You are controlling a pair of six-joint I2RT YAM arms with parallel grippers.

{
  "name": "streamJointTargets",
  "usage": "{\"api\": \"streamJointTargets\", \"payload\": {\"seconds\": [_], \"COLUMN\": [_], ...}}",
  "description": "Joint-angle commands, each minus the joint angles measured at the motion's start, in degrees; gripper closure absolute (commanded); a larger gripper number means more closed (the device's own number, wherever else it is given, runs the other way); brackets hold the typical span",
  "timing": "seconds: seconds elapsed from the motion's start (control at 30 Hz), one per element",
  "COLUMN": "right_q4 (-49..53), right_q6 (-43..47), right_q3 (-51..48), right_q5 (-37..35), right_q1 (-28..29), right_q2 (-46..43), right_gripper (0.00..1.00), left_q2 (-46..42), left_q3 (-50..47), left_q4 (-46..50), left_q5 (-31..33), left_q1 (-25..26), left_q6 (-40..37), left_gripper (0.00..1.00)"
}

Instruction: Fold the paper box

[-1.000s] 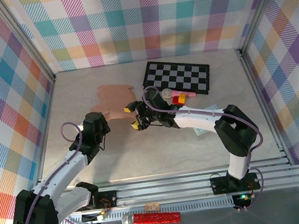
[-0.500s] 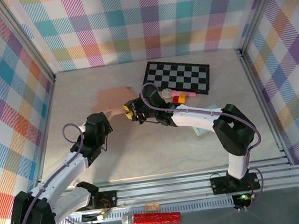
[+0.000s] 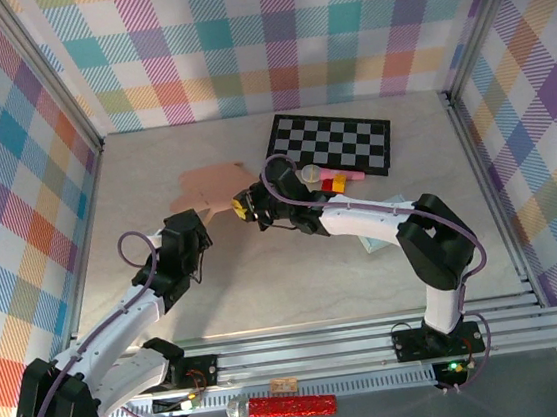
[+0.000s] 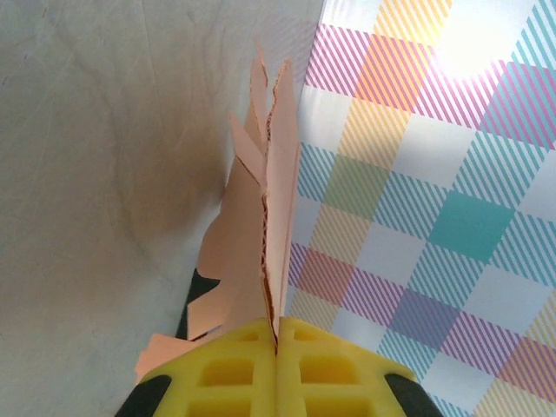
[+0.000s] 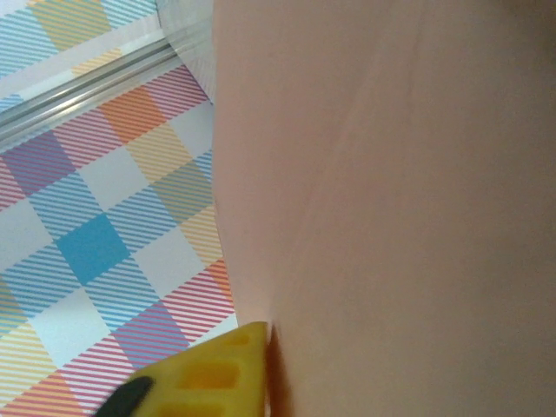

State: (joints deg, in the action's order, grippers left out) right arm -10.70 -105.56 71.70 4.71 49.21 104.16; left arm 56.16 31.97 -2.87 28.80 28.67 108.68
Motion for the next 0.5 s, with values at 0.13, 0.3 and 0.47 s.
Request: {"api": "streamJointTargets", "payload": {"seconds": [0.13,0.3,0.47], "right_q4": [5.9,14.6,26.5], "right_q6": [3.5,11.0,15.0], "right_q3": [3.9,9.0,15.9], "right_q5": [-0.1,1.3,4.6], "right_q1": [-0.5,-2.4,-4.2], "right_q2": [-3.5,-5.6,-6.2], "right_gripper": [1.0,1.0,1.0], "left_q2": [-2.6,-3.5,-4.1], "left_q3": [3.3,17.7,27.5], "left_q4": [5.8,28.5,44.3], "left_q5": [-4.0,-10.7,-13.0], "left_q1": [0.9,0.5,0.5], "left_q6": [-5.7,-24.7,-36.7], "left_gripper": [0.55,0.35,0.24]}}
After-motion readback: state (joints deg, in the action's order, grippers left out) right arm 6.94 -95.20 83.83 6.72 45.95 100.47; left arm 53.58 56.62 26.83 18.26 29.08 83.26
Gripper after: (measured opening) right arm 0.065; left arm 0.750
